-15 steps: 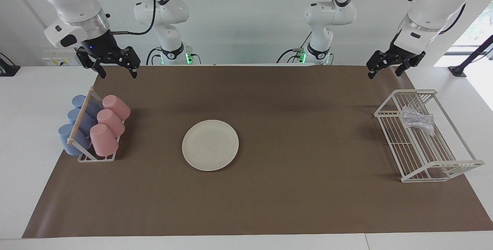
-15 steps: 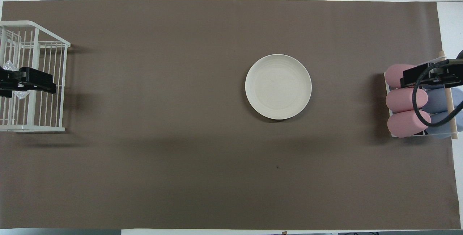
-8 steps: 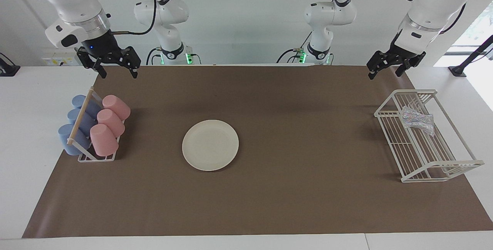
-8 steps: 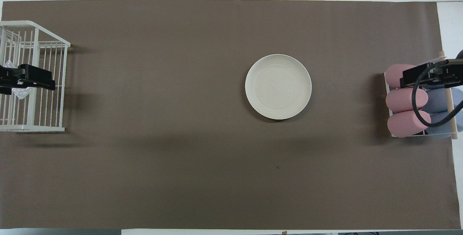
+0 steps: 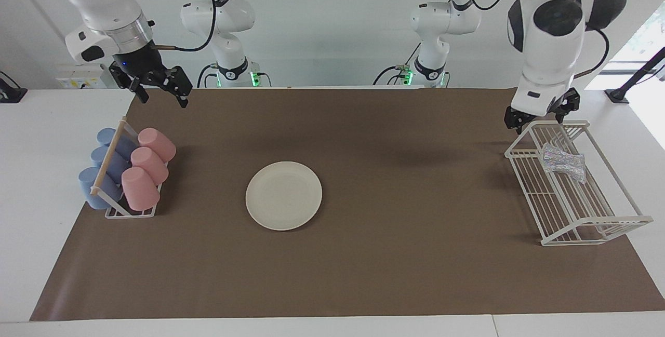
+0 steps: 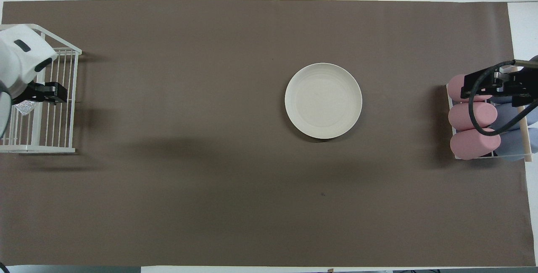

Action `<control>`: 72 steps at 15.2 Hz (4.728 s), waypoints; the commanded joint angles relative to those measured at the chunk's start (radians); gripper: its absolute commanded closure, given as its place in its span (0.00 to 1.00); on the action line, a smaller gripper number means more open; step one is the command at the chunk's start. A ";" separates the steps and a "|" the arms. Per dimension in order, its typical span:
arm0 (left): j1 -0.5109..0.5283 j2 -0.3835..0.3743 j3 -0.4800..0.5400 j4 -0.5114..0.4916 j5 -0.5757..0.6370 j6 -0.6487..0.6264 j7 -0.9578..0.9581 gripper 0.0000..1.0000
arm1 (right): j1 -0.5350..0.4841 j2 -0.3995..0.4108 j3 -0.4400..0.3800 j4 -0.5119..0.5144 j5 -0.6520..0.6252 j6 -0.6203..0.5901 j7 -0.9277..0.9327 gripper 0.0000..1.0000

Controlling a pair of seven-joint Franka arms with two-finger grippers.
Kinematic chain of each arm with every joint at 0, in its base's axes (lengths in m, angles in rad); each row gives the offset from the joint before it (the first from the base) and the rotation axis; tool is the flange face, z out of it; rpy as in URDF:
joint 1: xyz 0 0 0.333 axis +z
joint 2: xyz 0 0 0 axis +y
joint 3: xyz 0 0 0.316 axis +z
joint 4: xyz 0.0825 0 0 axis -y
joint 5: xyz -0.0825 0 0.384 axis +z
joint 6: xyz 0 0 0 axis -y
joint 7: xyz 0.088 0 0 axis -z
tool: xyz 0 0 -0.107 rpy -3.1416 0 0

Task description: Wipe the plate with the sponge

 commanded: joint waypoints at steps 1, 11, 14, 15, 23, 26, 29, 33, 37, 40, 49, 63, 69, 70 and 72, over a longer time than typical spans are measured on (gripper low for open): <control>-0.018 0.079 0.006 -0.017 0.160 0.040 -0.080 0.00 | -0.002 0.000 0.009 0.003 0.007 -0.006 0.110 0.00; -0.012 0.152 0.008 -0.133 0.424 0.123 -0.258 0.00 | 0.021 0.002 0.072 0.014 0.082 -0.001 0.797 0.00; -0.009 0.153 0.008 -0.130 0.442 0.118 -0.258 0.19 | 0.021 0.000 0.101 0.013 0.119 -0.003 1.015 0.00; -0.009 0.153 0.008 -0.130 0.442 0.118 -0.258 0.32 | 0.021 -0.001 0.107 0.013 0.133 -0.003 1.088 0.00; -0.001 0.153 0.008 -0.124 0.442 0.126 -0.264 1.00 | 0.070 -0.021 0.113 -0.019 0.141 0.035 1.316 0.00; 0.002 0.155 0.008 -0.116 0.442 0.124 -0.261 1.00 | 0.099 -0.015 0.113 -0.023 0.141 0.103 1.347 0.00; 0.001 0.150 0.003 -0.065 0.426 0.106 -0.246 1.00 | 0.128 -0.009 0.115 -0.036 0.144 0.104 1.539 0.00; -0.009 0.150 0.003 0.148 0.204 -0.030 -0.138 1.00 | 0.165 -0.009 0.115 -0.033 0.141 0.108 1.563 0.00; -0.002 0.139 0.005 0.350 -0.124 -0.208 -0.077 1.00 | 0.185 -0.024 0.115 -0.039 0.141 0.100 1.558 0.00; 0.005 0.139 0.020 0.446 -0.443 -0.281 -0.093 1.00 | 0.210 -0.035 0.115 -0.050 0.141 0.055 1.552 0.00; 0.137 -0.066 0.023 0.055 -1.278 -0.102 -0.138 1.00 | 0.326 0.070 0.115 0.080 0.145 0.097 1.704 0.00; 0.076 -0.146 0.023 -0.360 -1.917 -0.141 0.331 1.00 | 0.638 0.373 0.116 0.441 0.006 0.057 2.042 0.00; 0.077 -0.135 0.023 -0.402 -1.937 -0.196 0.391 1.00 | 0.638 0.359 0.116 0.381 0.018 0.193 2.028 0.00; 0.077 -0.134 0.023 -0.402 -1.938 -0.198 0.396 1.00 | 0.639 0.346 0.116 0.343 0.020 0.222 2.016 0.00; 0.077 -0.132 0.023 -0.403 -1.940 -0.201 0.399 1.00 | 0.642 0.322 0.116 0.297 0.018 0.238 2.012 0.00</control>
